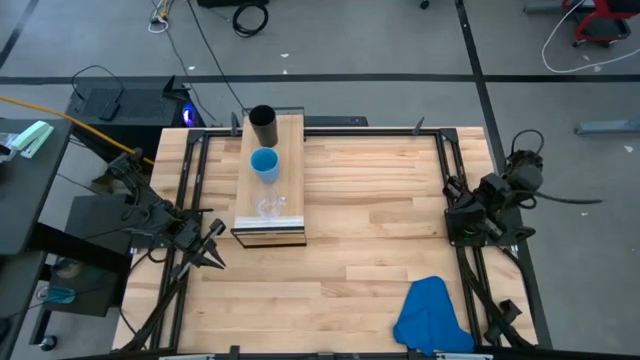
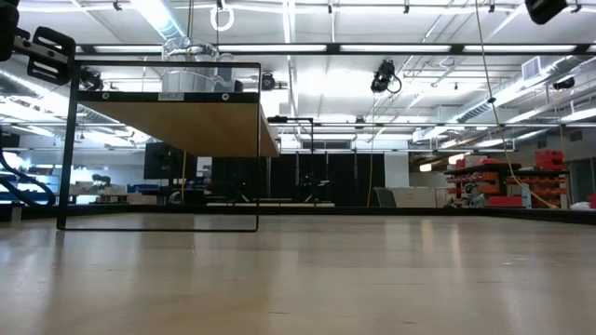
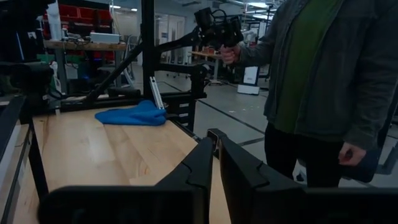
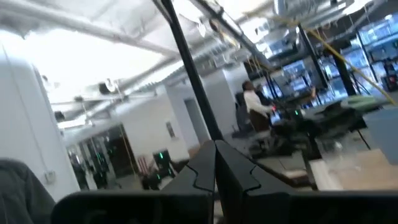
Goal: Stack small to large cups/mugs on shelf
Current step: Return to Home Position
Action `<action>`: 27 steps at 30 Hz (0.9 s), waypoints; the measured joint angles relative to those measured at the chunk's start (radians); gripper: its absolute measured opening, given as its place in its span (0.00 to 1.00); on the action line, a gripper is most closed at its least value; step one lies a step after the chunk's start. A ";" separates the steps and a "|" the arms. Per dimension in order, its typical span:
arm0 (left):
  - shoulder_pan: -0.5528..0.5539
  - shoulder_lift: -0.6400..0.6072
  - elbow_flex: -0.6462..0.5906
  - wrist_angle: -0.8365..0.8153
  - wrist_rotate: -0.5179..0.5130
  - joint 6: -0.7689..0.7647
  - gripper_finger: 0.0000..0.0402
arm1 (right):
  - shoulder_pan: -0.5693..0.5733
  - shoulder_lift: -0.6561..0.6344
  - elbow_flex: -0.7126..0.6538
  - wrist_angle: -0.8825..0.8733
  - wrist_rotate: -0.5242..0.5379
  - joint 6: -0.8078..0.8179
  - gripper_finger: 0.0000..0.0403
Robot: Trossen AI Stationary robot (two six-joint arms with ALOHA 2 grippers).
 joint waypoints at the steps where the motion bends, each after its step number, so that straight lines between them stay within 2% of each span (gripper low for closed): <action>1: 0.000 0.000 0.000 0.001 0.000 0.000 0.10 | 0.000 0.000 -0.012 0.034 -0.002 0.000 0.04; 18: 0.000 0.000 0.000 0.002 0.000 0.000 0.08 | 0.000 -0.001 -0.278 0.395 -0.064 0.026 0.04; 27: 0.000 0.000 0.000 0.002 0.001 0.000 0.10 | 0.000 -0.001 -0.311 0.388 -0.066 0.040 0.04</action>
